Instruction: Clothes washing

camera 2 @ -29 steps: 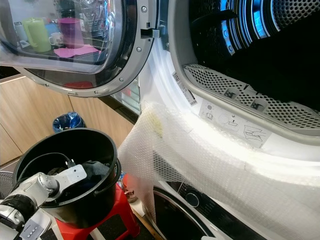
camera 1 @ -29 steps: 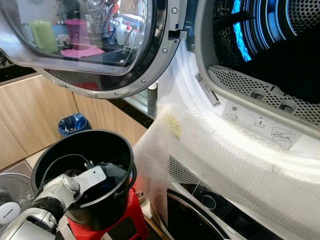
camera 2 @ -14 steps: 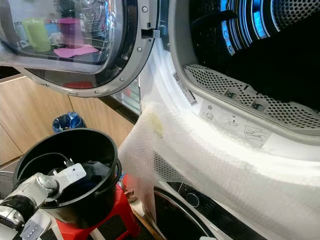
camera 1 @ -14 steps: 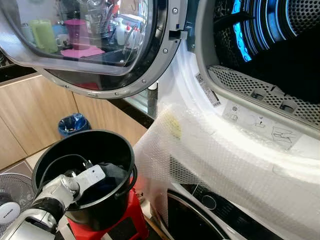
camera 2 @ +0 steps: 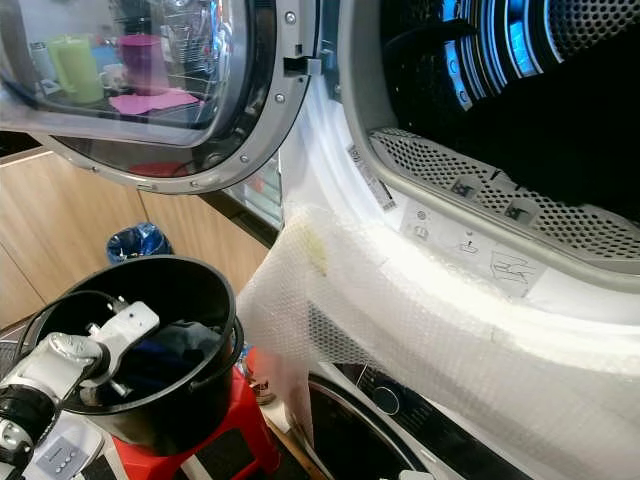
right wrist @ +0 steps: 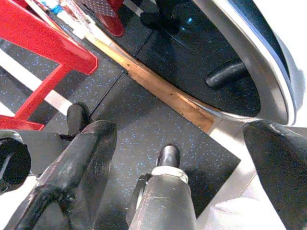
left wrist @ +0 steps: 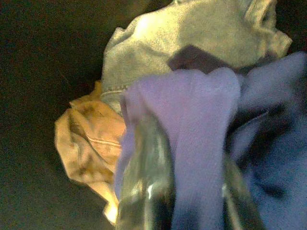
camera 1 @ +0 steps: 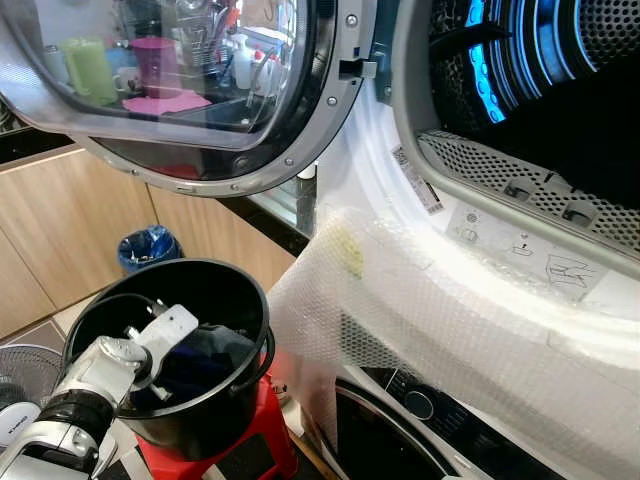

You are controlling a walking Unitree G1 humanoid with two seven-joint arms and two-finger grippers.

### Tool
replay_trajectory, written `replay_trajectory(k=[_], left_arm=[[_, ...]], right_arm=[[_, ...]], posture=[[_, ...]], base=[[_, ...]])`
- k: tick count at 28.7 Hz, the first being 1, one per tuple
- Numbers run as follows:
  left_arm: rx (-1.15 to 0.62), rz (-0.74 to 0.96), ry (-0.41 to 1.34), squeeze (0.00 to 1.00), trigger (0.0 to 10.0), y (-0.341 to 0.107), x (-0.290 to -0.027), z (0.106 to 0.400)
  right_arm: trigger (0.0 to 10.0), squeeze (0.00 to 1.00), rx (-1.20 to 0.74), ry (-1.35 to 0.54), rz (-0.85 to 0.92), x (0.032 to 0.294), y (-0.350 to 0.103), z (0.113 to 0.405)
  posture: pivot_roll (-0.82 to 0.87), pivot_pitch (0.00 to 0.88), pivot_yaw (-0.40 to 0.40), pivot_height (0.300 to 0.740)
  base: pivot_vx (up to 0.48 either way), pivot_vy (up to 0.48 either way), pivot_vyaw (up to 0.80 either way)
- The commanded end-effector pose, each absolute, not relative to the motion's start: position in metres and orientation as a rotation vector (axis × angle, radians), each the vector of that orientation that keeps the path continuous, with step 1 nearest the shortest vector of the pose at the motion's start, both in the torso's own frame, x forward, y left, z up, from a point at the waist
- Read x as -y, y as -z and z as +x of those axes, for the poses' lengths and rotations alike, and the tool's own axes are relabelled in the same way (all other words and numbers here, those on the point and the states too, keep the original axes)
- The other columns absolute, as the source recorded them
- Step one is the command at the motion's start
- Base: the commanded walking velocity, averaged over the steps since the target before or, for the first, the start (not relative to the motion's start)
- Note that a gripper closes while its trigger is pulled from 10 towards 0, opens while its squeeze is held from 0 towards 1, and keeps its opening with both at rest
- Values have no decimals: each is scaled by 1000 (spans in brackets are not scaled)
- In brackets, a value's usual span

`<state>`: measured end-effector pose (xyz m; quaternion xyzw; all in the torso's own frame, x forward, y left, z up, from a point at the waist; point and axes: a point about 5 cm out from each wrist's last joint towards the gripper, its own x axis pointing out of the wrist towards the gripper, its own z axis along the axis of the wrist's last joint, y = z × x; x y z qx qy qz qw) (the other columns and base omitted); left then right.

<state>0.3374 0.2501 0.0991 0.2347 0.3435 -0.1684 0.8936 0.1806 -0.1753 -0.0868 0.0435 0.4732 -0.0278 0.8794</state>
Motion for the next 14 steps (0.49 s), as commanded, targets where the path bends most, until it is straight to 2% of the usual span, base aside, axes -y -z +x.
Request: replay_trajectory(k=[1, 3, 6, 7, 10, 12, 14], left_arm=[[-637, 398, 375, 0, 0, -123, -247, 340], [-597, 361, 412, 0, 0, -134, -241, 339], [-442, 243, 547, 0, 0, -176, -217, 339], [-425, 233, 558, 0, 0, -181, -214, 339], [-198, 181, 762, 0, 0, -240, -183, 334], [-165, 179, 799, 0, 0, -249, -177, 332], [-90, 172, 901, 0, 0, -266, -159, 327]], right_arm=[[10000, 0, -983, 68, 109, 176, 86, 182], [10000, 0, -979, 69, 111, 176, 86, 183], [10000, 0, -950, 69, 136, 176, 83, 187], [10000, 0, -946, 68, 138, 175, 83, 188], [10000, 0, -927, 53, 152, 174, 81, 191], [10000, 0, -924, 51, 154, 174, 81, 192], [10000, 0, -919, 54, 159, 173, 80, 192]], posture=[[218, 86, -73, 740], [218, 86, -73, 740], [231, 85, -79, 740], [231, 85, -79, 740], [244, 80, -80, 740], [246, 79, -81, 740], [247, 78, -80, 740]], base=[[0, 0, 0], [0, 0, 0], [0, 0, 0], [0, 0, 0], [0, 0, 0], [0, 0, 0], [0, 0, 0]])
